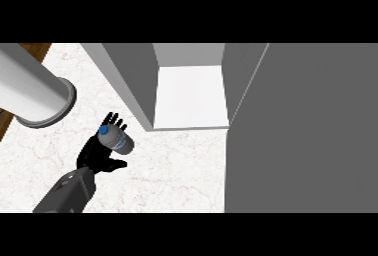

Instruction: Pick up the bottled water, place it into the cabinet and close the cabinet

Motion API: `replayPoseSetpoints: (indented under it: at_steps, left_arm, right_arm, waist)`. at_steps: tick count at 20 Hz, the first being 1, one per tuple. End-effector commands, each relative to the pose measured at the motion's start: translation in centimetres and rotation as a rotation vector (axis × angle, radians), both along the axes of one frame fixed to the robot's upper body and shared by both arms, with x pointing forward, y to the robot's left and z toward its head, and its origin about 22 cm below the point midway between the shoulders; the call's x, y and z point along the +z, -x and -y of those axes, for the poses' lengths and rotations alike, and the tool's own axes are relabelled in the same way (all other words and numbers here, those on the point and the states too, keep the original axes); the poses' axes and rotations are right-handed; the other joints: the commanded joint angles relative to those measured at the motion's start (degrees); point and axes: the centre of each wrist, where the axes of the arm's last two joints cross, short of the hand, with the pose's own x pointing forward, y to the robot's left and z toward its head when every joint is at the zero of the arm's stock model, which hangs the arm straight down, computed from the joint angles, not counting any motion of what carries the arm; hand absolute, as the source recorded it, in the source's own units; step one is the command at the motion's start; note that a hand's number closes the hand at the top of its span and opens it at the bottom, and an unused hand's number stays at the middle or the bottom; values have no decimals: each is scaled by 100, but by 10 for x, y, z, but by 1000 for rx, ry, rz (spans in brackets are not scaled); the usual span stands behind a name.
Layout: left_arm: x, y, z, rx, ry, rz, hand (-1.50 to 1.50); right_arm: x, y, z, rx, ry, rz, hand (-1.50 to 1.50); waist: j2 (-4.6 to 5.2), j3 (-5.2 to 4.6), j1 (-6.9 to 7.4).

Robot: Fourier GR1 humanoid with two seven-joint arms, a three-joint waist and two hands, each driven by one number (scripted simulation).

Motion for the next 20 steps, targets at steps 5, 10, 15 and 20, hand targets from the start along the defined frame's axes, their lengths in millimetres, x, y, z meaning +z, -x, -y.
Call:
replayPoseSetpoints:
  at_steps: [5, 10, 15, 20]
  left_arm:
    - [-5, 5, 7, -73, 54, 97, 150]
    - [-5, 1, 17, -59, 87, 94, 150]
    - [-8, 14, -2, 71, 32, 132, 150]
    - [-30, 60, -19, 195, 55, 150, 150]
  right_arm:
    - [4, -14, 13, -19, 3, -4, -150]
    - [-8, -14, 2, -13, 6, -4, -150]
    - [-9, 1, 15, -21, 3, -34, -150]
    - [-10, -8, 3, -37, 22, -17, -150]
  waist:
    - [2, 3, 53]
    - [-7, 4, 50]
    - [-43, 13, 101]
    - [-68, 19, 205]
